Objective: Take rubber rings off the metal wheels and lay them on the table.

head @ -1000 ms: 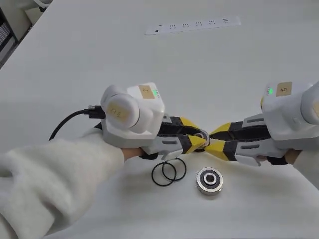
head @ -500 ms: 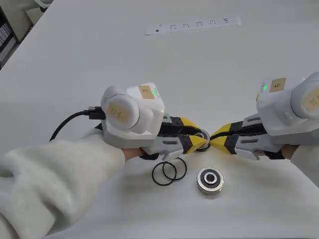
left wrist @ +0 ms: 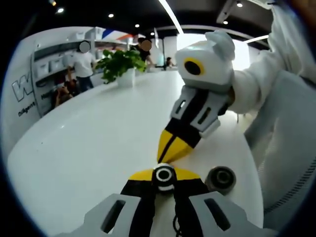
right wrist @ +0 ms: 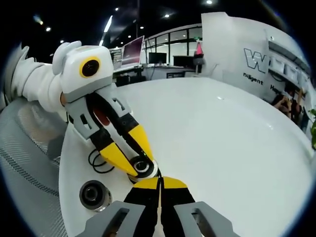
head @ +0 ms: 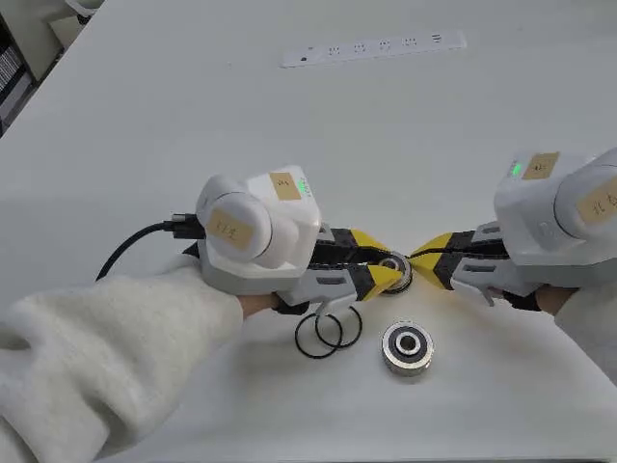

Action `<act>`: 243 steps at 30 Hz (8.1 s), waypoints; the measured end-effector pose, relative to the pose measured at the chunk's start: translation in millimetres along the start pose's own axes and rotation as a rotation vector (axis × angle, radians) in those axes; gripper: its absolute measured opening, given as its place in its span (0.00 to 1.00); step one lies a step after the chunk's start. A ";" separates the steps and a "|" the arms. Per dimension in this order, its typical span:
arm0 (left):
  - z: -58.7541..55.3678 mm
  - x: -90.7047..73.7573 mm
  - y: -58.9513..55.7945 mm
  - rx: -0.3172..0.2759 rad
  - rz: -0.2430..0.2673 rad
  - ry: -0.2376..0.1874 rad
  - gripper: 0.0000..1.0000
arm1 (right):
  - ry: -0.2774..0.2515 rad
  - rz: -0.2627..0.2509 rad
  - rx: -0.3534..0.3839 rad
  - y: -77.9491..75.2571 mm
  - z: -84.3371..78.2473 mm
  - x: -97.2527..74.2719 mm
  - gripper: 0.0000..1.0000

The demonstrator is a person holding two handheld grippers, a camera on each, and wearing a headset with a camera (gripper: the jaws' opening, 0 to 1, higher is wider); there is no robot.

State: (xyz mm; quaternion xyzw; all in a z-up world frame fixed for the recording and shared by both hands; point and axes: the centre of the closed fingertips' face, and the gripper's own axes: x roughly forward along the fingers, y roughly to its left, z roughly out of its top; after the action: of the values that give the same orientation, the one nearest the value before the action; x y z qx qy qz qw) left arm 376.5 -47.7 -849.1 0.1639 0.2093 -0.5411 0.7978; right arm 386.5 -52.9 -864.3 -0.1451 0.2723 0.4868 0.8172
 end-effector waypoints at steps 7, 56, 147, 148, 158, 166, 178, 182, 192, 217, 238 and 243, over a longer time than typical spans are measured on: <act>-1.3 -2.2 -0.6 0.006 0.007 -0.001 0.14 | -0.053 0.000 0.153 -1.0 5.8 -3.6 0.00; -1.3 -1.6 -0.2 0.045 0.009 0.013 0.12 | -0.135 0.189 0.591 13.9 18.9 -9.1 0.00; 36.5 -200.7 0.6 -0.011 0.228 -0.124 1.00 | -0.211 0.215 0.422 35.0 88.0 -35.0 0.00; 30.7 -206.4 0.2 -0.022 0.246 -0.114 1.00 | -0.211 0.218 0.421 36.2 88.8 -34.5 0.00; -3.6 -240.9 -6.5 -0.090 0.321 -0.068 1.00 | -0.175 0.271 0.389 54.0 92.8 -22.5 0.00; -22.1 -253.6 -14.6 -0.150 0.360 -0.058 1.00 | -0.132 0.317 0.366 71.2 89.2 -12.1 0.00; -39.6 -259.7 -29.0 -0.214 0.377 -0.040 1.00 | 0.006 0.383 0.290 102.1 61.6 12.3 0.00; -41.8 -261.7 -30.0 -0.222 0.386 -0.041 1.00 | 0.026 0.411 0.298 106.9 56.9 17.5 0.00; -44.4 -260.8 -31.7 -0.237 0.389 -0.042 1.00 | 0.077 0.439 0.330 114.4 43.2 28.8 0.00; -42.4 -260.9 -34.7 -0.234 0.389 -0.024 1.00 | 0.122 0.385 0.199 118.2 26.6 41.3 0.01; -31.5 -247.2 -28.3 -0.195 0.328 -0.004 1.00 | 0.023 0.395 0.141 101.6 42.2 17.6 0.50; -24.8 -235.2 -27.2 -0.179 0.297 -0.014 1.00 | -0.001 0.362 0.121 91.5 42.7 8.7 0.62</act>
State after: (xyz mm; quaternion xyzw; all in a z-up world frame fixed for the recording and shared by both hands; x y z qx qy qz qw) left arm 270.4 141.5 -751.1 0.1174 0.2246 -0.3975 0.8819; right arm 322.7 19.0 -832.3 -0.0443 0.3222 0.6086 0.7238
